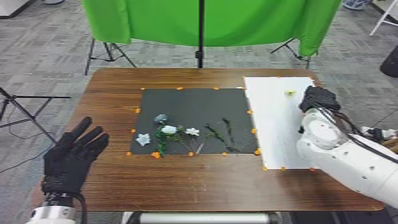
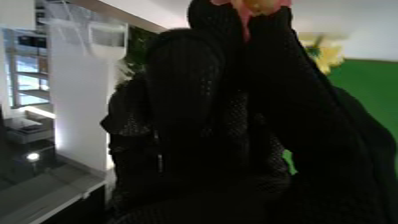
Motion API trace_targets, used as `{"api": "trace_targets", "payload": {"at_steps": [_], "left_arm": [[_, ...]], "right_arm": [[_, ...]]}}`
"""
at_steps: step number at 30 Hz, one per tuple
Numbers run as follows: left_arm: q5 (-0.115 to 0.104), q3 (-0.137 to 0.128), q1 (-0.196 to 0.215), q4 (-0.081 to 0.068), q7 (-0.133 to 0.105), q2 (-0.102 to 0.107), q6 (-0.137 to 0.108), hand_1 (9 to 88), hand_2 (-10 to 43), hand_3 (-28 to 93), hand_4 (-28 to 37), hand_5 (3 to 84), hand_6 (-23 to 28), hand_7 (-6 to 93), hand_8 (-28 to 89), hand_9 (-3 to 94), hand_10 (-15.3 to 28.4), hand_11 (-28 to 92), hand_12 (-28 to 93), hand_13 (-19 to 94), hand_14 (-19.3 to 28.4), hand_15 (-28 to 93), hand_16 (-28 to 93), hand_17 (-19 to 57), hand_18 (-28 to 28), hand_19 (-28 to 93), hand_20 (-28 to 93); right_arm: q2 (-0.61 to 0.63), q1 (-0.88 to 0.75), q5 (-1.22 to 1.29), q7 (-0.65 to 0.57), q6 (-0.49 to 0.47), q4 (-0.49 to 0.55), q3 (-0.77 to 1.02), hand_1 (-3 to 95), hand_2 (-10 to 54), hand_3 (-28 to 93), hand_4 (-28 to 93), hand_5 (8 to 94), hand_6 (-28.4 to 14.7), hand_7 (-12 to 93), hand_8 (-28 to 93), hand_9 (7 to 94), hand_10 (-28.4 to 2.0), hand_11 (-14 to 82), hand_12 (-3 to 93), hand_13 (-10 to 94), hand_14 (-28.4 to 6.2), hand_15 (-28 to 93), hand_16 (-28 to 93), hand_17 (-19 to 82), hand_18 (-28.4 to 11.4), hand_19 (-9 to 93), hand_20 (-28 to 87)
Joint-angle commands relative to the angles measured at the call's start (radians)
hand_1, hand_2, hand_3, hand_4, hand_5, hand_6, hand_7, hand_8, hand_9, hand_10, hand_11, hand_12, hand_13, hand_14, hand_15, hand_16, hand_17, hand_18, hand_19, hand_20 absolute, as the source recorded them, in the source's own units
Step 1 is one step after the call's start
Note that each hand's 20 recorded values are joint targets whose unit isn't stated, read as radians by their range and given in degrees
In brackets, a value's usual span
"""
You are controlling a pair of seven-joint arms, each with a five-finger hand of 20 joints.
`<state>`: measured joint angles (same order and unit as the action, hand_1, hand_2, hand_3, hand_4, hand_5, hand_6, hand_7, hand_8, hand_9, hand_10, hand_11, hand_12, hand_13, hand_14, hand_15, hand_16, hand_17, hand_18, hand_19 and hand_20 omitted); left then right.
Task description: Arrange flowers
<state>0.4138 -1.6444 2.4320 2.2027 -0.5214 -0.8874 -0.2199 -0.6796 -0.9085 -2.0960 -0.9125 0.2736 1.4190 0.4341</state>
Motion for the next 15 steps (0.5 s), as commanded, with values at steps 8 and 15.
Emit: {"api": "trace_targets", "payload": {"at_steps": [8,15], "left_arm": [[0.031,-0.019,0.018,0.007,0.037,-0.042,0.009,22.6,6.4,79,-28.0,38.4,9.1,10.5,-9,35.5,20.4,21,10,24,28.1,49,-9,-9.2,28.3,58,7],[0.043,-0.019,0.006,0.004,0.052,-0.051,0.018,22.6,6.5,79,-28.0,38.5,9.1,10.4,-9,35.5,20.3,21,10,24,28.1,49,-9,-9.2,28.3,58,7]], "right_arm": [[-0.155,0.089,0.027,0.215,0.049,0.259,-0.039,60.1,-9.5,69,-28,85.7,1.7,21,2,93.7,-6.1,13.2,33.6,83,-0.2,56,29,39,-17.0,86,41],[-0.255,0.036,-0.020,0.238,-0.012,0.263,-0.068,60.0,-9.5,69,-28,84.8,1.7,21,2,93.5,-6.3,11.6,34.6,82,0.0,55,29,38,-17.0,85,40]]}}
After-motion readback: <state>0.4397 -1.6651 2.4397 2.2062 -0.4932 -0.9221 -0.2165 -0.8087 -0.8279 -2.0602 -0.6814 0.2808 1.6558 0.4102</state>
